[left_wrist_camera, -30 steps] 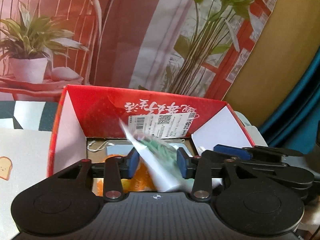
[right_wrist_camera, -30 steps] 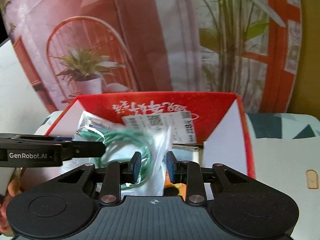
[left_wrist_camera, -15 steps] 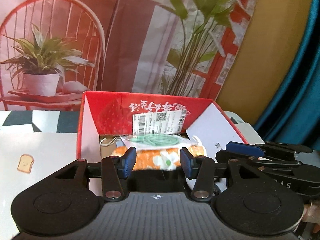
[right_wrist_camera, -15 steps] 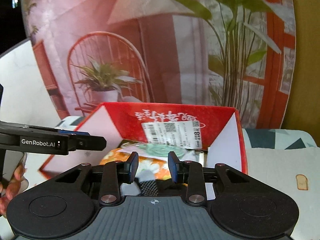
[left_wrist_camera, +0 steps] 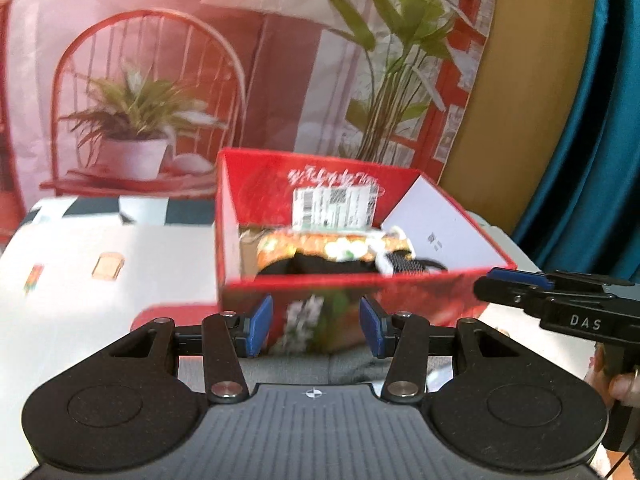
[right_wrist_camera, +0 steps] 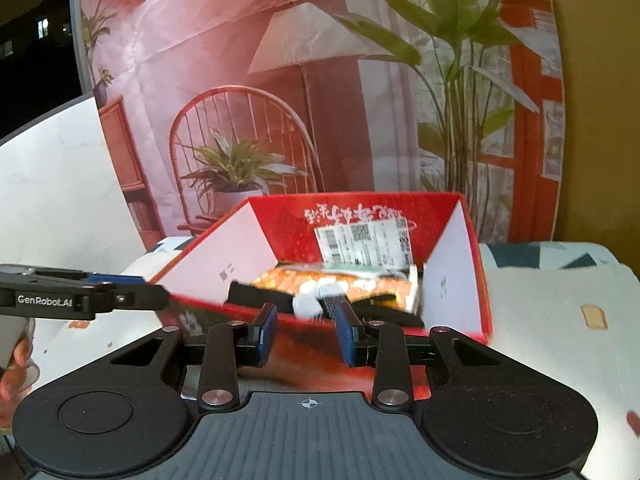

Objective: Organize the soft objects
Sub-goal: 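Move both grippers down to the white cloth on the gray knit cloth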

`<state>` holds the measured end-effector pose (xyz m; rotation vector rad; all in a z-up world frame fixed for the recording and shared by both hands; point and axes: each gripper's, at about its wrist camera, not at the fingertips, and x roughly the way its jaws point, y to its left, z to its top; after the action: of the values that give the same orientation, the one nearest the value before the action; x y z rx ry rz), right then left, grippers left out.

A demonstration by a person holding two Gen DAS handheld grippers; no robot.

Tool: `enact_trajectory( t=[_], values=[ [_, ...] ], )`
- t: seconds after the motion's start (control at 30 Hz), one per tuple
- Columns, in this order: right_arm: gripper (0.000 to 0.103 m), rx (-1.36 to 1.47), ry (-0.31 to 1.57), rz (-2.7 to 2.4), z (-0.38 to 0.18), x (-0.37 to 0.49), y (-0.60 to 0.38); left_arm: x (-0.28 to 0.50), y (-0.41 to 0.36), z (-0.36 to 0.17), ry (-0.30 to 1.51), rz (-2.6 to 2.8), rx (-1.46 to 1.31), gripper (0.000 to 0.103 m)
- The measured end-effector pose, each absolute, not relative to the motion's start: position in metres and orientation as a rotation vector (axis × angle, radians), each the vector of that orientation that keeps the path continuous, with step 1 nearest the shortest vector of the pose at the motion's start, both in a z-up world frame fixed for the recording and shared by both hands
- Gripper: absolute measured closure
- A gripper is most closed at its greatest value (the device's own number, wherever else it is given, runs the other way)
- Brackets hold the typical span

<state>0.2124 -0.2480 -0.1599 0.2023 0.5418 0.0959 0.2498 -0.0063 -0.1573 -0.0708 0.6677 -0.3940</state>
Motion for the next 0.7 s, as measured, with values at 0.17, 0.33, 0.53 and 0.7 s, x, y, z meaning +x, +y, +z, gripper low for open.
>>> enact_trajectory(
  t=[0.17,0.33,0.53,0.7],
  values=[
    [0.073,0.23,0.577,0.074,-0.175,0.195,-0.253,0.238,0.001,-0.173,0.695,-0.358,-0.08,0.052],
    [0.072,0.218,0.633,0.038,-0.198,0.181,-0.255,0.233,0.01,-0.191,0.736,-0.299,-0.1,0.051],
    [0.072,0.232,0.689,-0.013,-0.222,0.168,-0.26,0.231,0.024,-0.211,0.788,-0.247,-0.15,0.045],
    [0.072,0.224,0.709,-0.036,-0.233,0.166,-0.261,0.231,0.029,-0.226,0.822,-0.231,-0.172,0.045]
  ],
)
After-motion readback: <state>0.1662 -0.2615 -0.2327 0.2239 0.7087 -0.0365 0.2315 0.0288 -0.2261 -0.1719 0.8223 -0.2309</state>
